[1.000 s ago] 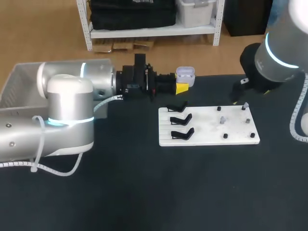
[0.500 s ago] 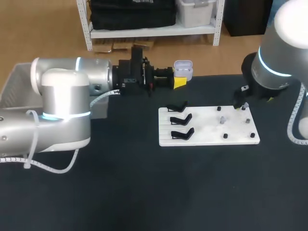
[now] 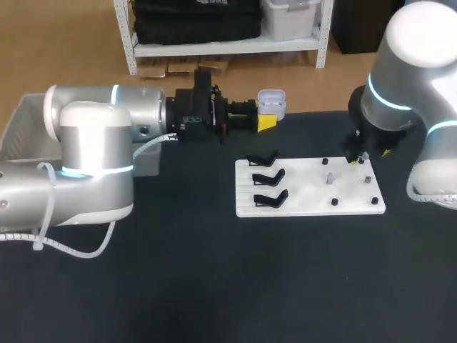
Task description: Pick up each earbud case from the left stands, insert the matching earbuds, close the lid, and place the case in the box.
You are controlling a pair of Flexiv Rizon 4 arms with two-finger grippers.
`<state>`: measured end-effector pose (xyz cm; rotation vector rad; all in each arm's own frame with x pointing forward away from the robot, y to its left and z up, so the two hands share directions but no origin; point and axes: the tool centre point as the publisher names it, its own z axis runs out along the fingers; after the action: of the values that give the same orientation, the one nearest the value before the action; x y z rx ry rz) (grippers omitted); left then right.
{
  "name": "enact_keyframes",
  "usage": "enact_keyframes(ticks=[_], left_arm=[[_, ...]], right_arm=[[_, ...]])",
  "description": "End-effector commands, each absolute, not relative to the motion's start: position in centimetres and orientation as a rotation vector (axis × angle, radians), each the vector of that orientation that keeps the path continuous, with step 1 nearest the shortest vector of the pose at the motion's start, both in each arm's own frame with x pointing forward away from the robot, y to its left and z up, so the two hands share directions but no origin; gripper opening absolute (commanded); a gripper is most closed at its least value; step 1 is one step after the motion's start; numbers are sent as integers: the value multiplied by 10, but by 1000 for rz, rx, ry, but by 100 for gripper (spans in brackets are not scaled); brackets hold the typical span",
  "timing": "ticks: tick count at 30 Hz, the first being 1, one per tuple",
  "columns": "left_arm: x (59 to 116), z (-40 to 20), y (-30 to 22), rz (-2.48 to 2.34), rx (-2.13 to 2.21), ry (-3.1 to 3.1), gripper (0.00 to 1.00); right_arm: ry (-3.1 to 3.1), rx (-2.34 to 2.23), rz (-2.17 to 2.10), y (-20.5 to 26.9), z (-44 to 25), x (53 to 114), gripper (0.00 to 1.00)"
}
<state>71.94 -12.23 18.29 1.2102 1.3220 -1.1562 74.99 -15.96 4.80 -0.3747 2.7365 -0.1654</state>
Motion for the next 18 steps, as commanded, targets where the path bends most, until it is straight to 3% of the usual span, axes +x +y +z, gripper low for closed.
enact_keyframes(ticks=[1, 18], left_arm=[[718, 182, -122, -1151, 1204, 1319, 0], [718, 182, -122, -1151, 1204, 1319, 0]], right_arm=[[2771, -351, -179, -158, 41, 761, 52], [2811, -277, -184, -167, 26, 769, 42]])
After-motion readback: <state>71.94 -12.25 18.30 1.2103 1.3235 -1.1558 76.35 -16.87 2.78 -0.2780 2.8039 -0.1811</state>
